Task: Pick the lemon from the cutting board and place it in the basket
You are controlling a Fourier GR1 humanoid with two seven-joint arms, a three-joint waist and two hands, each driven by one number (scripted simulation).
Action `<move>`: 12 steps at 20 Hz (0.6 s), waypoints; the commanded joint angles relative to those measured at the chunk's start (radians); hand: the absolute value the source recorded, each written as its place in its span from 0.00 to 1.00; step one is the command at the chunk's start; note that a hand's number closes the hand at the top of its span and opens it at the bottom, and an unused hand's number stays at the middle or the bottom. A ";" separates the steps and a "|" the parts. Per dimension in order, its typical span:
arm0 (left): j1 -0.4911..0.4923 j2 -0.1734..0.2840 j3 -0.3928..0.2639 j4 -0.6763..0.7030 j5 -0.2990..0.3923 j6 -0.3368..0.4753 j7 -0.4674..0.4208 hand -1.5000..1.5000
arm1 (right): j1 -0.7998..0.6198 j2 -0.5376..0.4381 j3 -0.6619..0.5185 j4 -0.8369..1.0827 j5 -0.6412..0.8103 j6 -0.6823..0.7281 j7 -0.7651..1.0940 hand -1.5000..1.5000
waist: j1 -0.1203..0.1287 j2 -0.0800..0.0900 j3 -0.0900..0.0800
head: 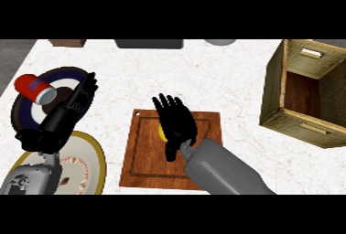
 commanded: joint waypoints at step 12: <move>0.008 -0.029 0.015 -0.054 -0.016 -0.017 0.054 0.50 | -0.019 0.000 0.021 0.132 -0.065 0.004 -0.036 0.00 | -0.002 -0.001 0.000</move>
